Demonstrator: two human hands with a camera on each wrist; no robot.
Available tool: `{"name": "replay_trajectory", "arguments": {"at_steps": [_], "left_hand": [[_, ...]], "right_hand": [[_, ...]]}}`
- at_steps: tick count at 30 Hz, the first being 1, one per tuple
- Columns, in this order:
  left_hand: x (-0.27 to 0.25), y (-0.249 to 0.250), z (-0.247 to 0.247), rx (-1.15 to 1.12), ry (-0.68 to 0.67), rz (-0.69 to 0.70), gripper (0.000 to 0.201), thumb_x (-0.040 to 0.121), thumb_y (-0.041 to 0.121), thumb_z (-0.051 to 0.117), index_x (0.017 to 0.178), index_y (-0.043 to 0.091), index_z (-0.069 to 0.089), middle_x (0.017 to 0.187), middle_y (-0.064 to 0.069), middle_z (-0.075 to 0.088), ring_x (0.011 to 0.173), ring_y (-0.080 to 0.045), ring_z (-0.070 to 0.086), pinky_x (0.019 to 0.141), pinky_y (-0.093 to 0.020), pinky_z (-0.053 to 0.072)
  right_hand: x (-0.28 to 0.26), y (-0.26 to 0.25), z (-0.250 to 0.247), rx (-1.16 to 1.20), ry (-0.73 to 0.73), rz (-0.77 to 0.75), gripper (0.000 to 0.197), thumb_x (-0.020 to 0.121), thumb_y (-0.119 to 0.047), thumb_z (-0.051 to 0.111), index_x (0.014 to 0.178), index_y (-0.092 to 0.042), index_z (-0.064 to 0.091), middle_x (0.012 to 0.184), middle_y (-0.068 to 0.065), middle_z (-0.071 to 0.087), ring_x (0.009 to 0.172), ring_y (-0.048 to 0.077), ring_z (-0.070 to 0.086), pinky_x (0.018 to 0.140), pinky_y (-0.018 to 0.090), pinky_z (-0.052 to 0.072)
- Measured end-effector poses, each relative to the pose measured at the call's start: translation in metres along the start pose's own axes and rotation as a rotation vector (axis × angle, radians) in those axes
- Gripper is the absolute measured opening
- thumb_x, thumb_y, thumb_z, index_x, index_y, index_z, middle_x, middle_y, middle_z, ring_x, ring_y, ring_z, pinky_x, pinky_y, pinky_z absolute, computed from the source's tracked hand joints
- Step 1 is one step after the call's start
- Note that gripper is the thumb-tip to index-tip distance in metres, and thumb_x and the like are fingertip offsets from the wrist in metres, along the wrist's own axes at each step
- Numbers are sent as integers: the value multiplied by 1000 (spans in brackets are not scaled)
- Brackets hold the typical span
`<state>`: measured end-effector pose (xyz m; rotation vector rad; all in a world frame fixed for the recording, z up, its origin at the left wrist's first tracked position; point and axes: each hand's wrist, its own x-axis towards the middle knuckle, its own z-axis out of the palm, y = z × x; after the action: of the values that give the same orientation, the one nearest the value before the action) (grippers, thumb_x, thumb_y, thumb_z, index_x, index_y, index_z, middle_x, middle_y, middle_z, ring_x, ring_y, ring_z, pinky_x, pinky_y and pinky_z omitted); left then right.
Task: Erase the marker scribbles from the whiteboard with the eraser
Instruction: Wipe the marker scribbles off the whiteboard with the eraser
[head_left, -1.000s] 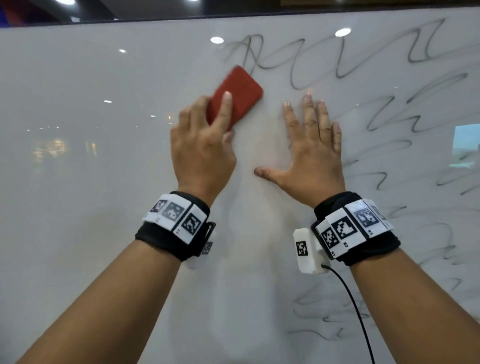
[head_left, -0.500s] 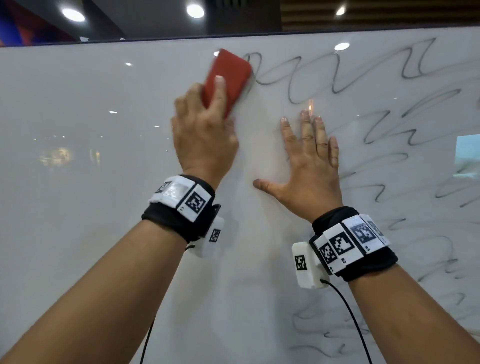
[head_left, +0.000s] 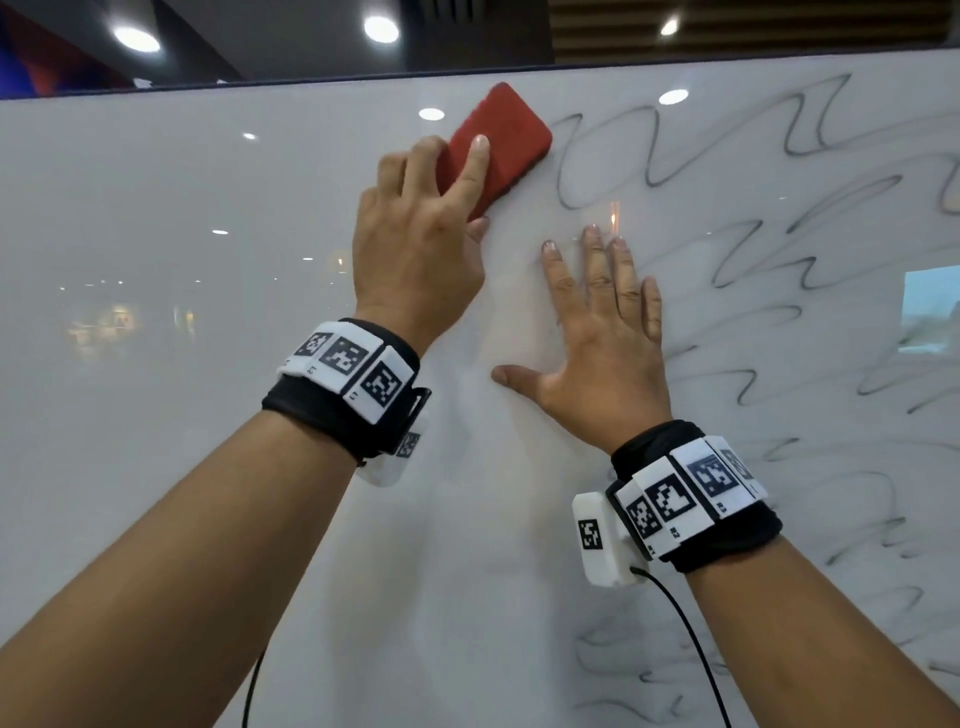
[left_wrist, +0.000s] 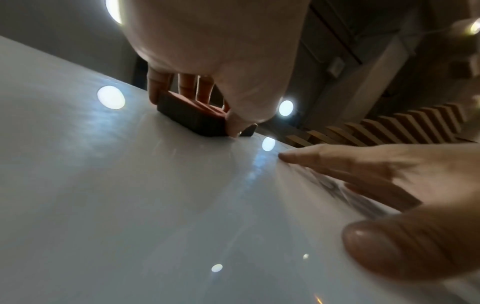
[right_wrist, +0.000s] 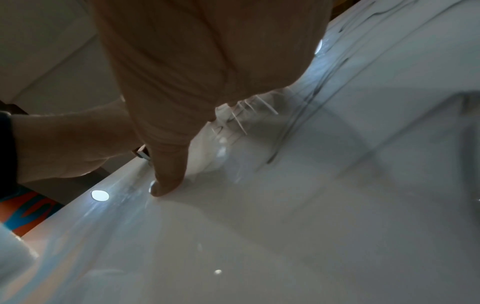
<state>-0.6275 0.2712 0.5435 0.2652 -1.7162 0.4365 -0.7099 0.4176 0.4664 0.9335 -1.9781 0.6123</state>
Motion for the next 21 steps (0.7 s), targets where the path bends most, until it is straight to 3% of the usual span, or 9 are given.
{"name": "replay_trajectory", "arguments": {"at_steps": [4,5,8,10,14,16,18,21], "left_hand": [[11,-6,-4,-55,9,-281,62,94,34,53,152,22,35,143,-11,42,127,-35,40,98,-44,39],[11,-1,-5,-65,6,-269,62,93,33,53,152,22,35,143,-11,42,126,-35,40,97,-45,39],[3,17,-2,-41,-24,10,61,91,32,57,149,21,41,141,-11,47,122,-35,45,93,-47,43],[4,15,-1,-26,-12,34,61,91,32,57,149,22,42,140,-10,48,122,-34,45,93,-47,43],[15,2,-5,-147,33,-418,61,94,35,53,152,27,35,142,-8,43,126,-32,40,100,-43,38],[11,13,-6,-143,27,-354,61,93,33,55,151,26,36,144,-7,42,126,-32,39,99,-44,38],[3,26,-4,-144,0,-168,62,91,27,59,149,26,41,145,-6,45,126,-33,41,99,-45,38],[-2,26,-3,-212,-17,-1,60,85,17,64,143,27,51,141,-2,50,125,-30,44,100,-47,41]], "right_hand": [[-1,1,1,-2,9,-14,113,74,-78,57,157,-34,-6,164,0,-19,150,19,-22,122,46,-8],[-1,2,2,1,12,-16,113,74,-78,57,157,-34,-6,164,0,-19,150,19,-22,122,46,-8],[0,3,3,10,22,-21,113,74,-80,54,157,-34,-8,164,0,-20,149,19,-22,122,47,-8],[0,3,3,10,18,-26,112,75,-81,53,156,-34,-8,164,1,-20,150,19,-22,122,47,-7],[-2,4,2,12,8,-48,112,76,-78,56,157,-35,-7,164,1,-21,149,20,-23,122,46,-7],[-2,6,1,15,-1,-57,110,77,-75,59,157,-35,-5,164,1,-20,149,19,-22,122,46,-7],[-2,6,-4,69,11,-64,103,78,-66,66,157,-34,8,166,2,-10,151,20,-14,123,46,-2],[1,6,-21,312,231,-59,77,76,-40,81,142,-21,47,158,10,30,148,27,21,119,51,23]]}}
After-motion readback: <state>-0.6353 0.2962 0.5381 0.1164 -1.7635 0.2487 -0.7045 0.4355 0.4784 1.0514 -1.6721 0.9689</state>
